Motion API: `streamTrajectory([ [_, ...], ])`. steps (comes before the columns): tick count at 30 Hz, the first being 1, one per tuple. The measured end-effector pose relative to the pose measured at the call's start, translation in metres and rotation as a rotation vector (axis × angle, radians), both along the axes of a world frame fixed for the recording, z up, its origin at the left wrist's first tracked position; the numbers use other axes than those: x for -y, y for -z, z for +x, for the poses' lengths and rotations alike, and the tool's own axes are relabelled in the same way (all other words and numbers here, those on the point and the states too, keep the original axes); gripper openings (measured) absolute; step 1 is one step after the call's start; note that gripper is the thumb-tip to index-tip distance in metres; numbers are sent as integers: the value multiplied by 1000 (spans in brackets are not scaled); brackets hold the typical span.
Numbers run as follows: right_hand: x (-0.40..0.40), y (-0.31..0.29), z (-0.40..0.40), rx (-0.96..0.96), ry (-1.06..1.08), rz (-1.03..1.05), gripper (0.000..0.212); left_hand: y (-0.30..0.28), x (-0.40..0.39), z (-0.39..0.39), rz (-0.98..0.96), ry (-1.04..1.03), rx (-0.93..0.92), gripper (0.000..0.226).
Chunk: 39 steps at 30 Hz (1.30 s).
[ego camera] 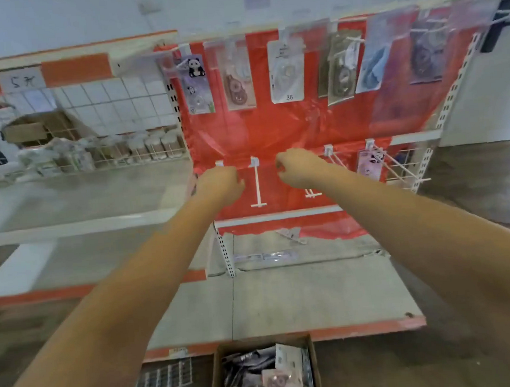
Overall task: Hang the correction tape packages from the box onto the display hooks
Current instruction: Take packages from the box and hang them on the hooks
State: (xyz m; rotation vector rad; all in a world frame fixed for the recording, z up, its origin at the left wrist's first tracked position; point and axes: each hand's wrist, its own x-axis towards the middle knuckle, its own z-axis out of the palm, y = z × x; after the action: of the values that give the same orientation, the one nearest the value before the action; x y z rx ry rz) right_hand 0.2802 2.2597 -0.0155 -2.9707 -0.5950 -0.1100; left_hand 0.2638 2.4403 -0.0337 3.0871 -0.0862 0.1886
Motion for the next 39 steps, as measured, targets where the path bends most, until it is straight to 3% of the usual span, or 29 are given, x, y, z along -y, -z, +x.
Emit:
streamTrajectory([
  [6,11,81,-55,-211,-58,8,30,83,16,-72,25,-53,-179,33],
  [14,34,237,-89,-518,14,-31,35,226,2,-114,-38,-139,-463,36],
  [21,36,390,-106,-686,67,-122,30,375,-30,-141,-97,-204,-573,31],
  [26,23,516,-107,-794,92,-123,29,506,-63,-151,2,-253,-727,30],
  [32,1,657,-103,-886,81,-106,34,640,-102,-143,22,-233,-813,20],
  [37,-11,745,-90,-904,105,-65,36,709,-121,-121,28,-101,-820,19],
  [39,-11,772,-85,-906,118,-69,35,726,-126,-115,90,-26,-888,30],
])
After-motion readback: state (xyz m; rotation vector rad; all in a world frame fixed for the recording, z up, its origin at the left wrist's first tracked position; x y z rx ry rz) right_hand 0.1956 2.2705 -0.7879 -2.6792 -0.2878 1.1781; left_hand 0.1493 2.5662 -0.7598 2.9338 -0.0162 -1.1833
